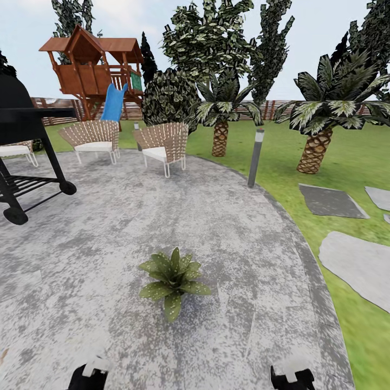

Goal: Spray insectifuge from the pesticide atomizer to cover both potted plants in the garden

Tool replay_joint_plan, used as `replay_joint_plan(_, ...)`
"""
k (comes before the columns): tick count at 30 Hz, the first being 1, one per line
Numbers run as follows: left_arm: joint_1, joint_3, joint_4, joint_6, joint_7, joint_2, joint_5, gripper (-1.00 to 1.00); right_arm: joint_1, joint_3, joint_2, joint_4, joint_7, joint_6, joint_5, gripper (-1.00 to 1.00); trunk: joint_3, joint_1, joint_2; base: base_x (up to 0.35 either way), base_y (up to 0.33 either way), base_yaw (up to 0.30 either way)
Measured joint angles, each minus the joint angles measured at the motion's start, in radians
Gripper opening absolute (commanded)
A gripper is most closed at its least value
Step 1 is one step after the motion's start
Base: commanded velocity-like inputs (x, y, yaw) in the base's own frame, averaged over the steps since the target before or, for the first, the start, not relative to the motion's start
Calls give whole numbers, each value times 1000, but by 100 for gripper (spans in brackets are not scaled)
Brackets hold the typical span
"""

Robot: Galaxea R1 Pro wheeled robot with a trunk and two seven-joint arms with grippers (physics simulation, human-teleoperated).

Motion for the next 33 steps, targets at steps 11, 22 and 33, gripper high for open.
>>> replay_joint_plan(11, 34, 1, 70, -15, 62, -68, 92, -100, 14, 3, 44, 3, -9, -63, -144, 100, 0, 0, 0, 0, 0, -25)
replay_joint_plan(22, 69, -3, 68, -26, 61, -65, 145, -100, 14, 2, 41, 2, -9, -64, -145, 100, 0, 0, 0, 0, 0, -252)
replay_joint_plan(33, 85, -3, 67, -78, 61, -64, 147, -100, 14, 1, 43, 3, -10, -65, -148, 100, -1, 0, 0, 23, -109, -268)
